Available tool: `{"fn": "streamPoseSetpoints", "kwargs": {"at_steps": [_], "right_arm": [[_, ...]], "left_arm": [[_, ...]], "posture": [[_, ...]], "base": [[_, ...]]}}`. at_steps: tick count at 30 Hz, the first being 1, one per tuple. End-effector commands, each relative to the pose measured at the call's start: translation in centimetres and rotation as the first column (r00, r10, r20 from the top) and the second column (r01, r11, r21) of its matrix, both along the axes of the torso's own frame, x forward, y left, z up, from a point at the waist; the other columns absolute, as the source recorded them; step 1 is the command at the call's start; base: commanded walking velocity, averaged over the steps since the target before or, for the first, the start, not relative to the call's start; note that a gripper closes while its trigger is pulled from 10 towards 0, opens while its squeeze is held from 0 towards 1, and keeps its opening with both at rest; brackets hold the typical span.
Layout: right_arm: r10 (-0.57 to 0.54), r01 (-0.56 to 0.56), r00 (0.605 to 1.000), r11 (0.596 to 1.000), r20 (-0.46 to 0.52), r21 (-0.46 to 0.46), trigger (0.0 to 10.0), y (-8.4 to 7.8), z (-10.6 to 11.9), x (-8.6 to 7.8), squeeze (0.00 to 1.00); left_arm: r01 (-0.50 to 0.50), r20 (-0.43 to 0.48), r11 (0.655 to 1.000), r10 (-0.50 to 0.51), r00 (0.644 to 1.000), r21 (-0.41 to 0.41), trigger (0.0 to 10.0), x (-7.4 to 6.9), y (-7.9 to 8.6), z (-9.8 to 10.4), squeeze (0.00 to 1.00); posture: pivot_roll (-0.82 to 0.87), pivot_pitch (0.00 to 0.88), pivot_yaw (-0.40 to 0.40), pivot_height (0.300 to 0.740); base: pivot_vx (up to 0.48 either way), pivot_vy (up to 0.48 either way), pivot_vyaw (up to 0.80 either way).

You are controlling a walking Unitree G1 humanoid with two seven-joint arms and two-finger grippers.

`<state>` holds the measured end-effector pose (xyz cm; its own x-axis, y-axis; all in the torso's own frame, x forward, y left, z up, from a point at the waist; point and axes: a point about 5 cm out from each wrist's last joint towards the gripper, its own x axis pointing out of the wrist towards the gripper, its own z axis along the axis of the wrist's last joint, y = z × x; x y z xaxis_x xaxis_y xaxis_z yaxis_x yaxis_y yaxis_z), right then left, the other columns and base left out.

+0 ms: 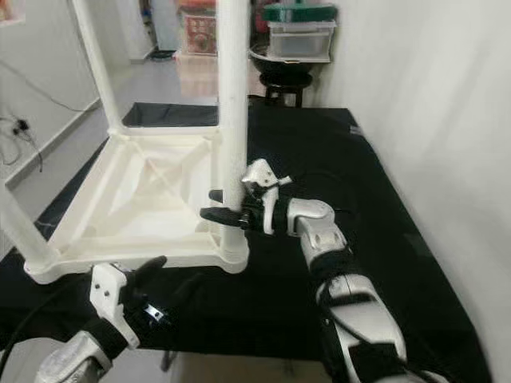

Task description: Building children table

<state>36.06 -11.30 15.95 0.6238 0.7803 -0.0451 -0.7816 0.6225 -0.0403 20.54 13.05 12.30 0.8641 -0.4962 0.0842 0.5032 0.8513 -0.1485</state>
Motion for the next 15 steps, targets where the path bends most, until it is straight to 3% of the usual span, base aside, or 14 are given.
{"fn": "streamPoseSetpoints", "kwargs": {"at_steps": [1,2,3,6,10,11,13,14,15], "right_arm": [[-0.359,0.350,0.928,0.931,-0.100,-0.098,0.0,1.4,-3.8,-3.4,0.00],[-0.321,0.309,0.944,0.941,-0.073,-0.134,0.0,2.7,-4.3,-4.7,0.00],[-0.270,0.257,0.959,0.956,-0.084,-0.138,0.0,3.2,-4.5,-5.0,0.00],[-0.314,0.305,0.948,0.941,-0.045,-0.147,0.0,2.4,-4.0,-3.7,0.00],[-0.307,0.295,0.950,0.940,-0.051,-0.170,0.0,2.9,-4.0,-3.5,0.00],[-0.332,0.320,0.942,0.931,-0.041,-0.176,10.0,2.8,-3.7,-3.3,0.00],[-0.380,0.369,0.924,0.914,-0.036,-0.172,10.0,2.7,-3.2,-3.4,0.00],[-0.380,0.369,0.924,0.915,-0.040,-0.165,10.0,2.6,-2.9,-3.3,1.00],[-0.380,0.369,0.924,0.915,-0.040,-0.165,10.0,2.6,-2.9,-3.3,1.00]], "left_arm": [[0.007,-0.007,1.000,-0.007,1.000,-0.010,10.0,0.0,0.2,0.2,0.00],[0.008,-0.008,1.000,-0.008,1.000,-0.008,10.0,0.0,0.3,0.2,0.00],[0.009,-0.009,1.000,-0.009,1.000,-0.007,10.0,0.0,0.3,0.2,0.00],[0.011,-0.010,1.000,-0.011,1.000,-0.009,10.0,0.1,0.2,0.2,0.00],[0.001,-0.002,1.000,-0.001,1.000,-0.009,10.0,0.2,0.2,0.4,0.00],[-0.008,-0.001,1.000,0.008,1.000,-0.011,10.0,0.2,0.2,0.4,0.00],[-0.016,0.000,1.000,0.016,1.000,-0.014,10.0,0.3,0.3,0.4,0.00],[-0.014,-0.001,1.000,0.014,1.000,-0.015,10.0,0.3,0.3,0.4,0.00],[-0.014,-0.001,1.000,0.014,1.000,-0.015,10.0,0.3,0.3,0.4,0.00]], "posture": [[-0.04,0.013,-0.007,0.740],[-0.07,0.004,0.003,0.740],[-0.07,0.004,0.003,0.740],[-0.04,0.003,-0.019,0.740],[-0.03,0.006,-0.018,0.740],[-0.03,0.001,-0.018,0.740],[-0.03,0.001,-0.018,0.740],[-0.03,0.001,-0.017,0.740],[-0.03,0.001,-0.017,0.740]], "base": [[0.000,0.000,0.00],[0.000,0.000,0.00],[0.000,0.000,0.00],[0.000,0.000,0.00],[0.000,0.000,0.00],[0.000,0.000,0.00],[0.000,0.000,0.00],[0.000,0.000,0.00],[0.000,0.000,0.00]]}}
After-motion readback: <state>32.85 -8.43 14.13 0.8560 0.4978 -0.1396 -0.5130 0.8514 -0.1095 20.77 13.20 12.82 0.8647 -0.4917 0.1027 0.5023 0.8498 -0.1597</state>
